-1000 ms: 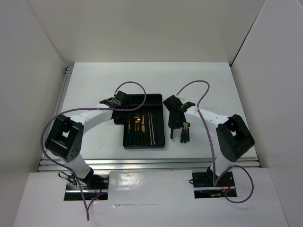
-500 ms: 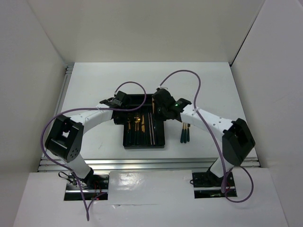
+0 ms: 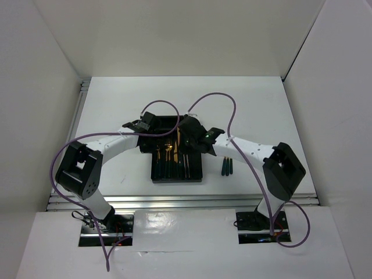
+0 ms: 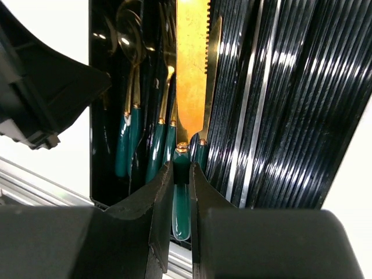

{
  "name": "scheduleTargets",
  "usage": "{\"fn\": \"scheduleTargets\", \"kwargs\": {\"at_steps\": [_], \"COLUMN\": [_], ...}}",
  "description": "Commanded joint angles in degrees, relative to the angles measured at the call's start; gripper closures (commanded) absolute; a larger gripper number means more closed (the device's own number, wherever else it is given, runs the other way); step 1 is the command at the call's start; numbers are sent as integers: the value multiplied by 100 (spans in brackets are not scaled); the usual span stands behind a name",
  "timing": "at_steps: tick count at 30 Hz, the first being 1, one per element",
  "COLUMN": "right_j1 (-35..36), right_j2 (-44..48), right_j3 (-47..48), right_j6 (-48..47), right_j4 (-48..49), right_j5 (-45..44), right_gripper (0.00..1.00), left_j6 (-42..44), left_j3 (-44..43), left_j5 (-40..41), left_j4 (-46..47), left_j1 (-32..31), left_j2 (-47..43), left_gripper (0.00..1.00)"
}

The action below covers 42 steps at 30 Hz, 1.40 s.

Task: Sort the eating utensils into containers

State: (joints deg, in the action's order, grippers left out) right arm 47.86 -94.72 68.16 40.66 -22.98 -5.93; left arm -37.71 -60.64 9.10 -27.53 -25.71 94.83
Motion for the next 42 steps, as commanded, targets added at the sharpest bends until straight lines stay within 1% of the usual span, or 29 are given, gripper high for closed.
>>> {"fn": "scheduleTargets", "kwargs": {"at_steps": [1, 8, 11, 17, 18, 19, 23, 25, 27, 30, 33, 34, 35, 37, 38, 40, 42], "right_j1": [48, 320, 321, 321, 321, 321, 321, 321, 321, 321, 321, 321, 321, 321, 321, 234, -56], "right_j2": [-195, -801, -986, -1040, -1040, -1040, -1093, -1032, -970, -917, -584, -357, -233, 22, 293, 576, 989], "right_j3": [-92, 285, 426, 426, 426, 426, 488, 488, 488, 593, 681, 681, 681, 681, 681, 445, 147], "right_j6": [362, 547, 609, 732, 785, 785, 785, 785, 785, 724, 601, 601, 601, 548, 548, 548, 609], "right_j4": [400, 242, 67, 4, -74, -75, -233, -285, -286, -408, -681, -803, -874, -1032, -1224, -1375, -1454], "right_j5": [-4, -4, -4, -57, -57, -109, -233, -233, -233, -233, -355, -434, -618, -812, -1065, -1295, -1480], "right_gripper": [100, 100, 100, 99, 96, 85, 62, 54, 49, 49, 47, 47, 44, 43, 41, 40, 40], "left_j6": [-113, -113, -113, -113, -113, -113, -113, -61, -61, -61, -61, -61, -61, -61, -61, -61, -61], "left_j3": [26, 79, 79, 79, 131, 132, 132, 132, 132, 132, 132, 132, 132, 132, 79, 79, 79], "left_j5": [-137, -137, -137, -137, -137, -137, -189, -190, -190, -190, -190, -190, -190, -190, -190, -190, -190], "left_j4": [-218, -218, -218, -218, -166, -165, -165, -165, -165, -165, -165, -165, -165, -165, -165, -165, -165], "left_j1": [-13, -13, -13, -13, -13, -13, -13, -13, -13, -13, -13, -13, -13, -13, -13, -13, -13], "left_j2": [-26, -78, -78, -78, -78, -78, -78, -78, -78, -78, -78, -78, -78, -78, -78, -78, -78], "left_gripper": [100, 100, 100, 100, 100, 100, 100, 100, 100, 100, 100, 100, 100, 100, 100, 100, 100]}}
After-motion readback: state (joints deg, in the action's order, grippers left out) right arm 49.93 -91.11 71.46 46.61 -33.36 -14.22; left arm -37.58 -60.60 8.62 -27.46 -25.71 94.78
